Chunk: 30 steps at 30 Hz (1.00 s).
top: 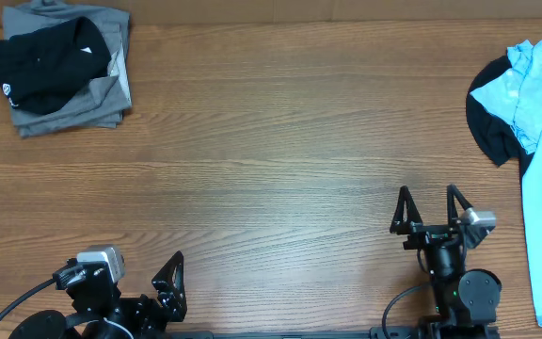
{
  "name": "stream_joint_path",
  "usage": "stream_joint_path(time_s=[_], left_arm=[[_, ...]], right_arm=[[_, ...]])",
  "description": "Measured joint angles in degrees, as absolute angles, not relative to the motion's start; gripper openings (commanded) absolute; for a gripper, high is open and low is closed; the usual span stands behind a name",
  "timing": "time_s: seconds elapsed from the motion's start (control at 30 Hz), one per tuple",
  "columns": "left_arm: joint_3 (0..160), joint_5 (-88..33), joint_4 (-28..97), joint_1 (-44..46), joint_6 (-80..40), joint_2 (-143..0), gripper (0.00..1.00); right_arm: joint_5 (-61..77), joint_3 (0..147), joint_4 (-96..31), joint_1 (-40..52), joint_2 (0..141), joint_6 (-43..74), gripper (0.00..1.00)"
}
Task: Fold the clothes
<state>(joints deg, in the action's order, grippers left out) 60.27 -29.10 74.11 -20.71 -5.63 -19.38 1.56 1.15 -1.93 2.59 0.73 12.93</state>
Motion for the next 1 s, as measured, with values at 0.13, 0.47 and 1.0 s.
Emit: stream_joint_path(time_s=[0.13, 0.47, 1.0], left_arm=[[60.3, -29.1, 74.1, -20.7, -5.6, -19.4, 1.0], [60.3, -29.1, 74.1, -20.7, -5.6, -19.4, 1.0], [60.3, -29.1, 74.1, -20.7, -5.6, -19.4, 1.0]], right_arm=[[1.0, 1.1, -3.9, 2.6, 0.7, 12.1, 1.0], [0.8, 1.1, -5.1, 2.6, 0.7, 8.3, 1.0], [0.6, 1.1, -5.1, 2.6, 0.7, 7.6, 1.0]])
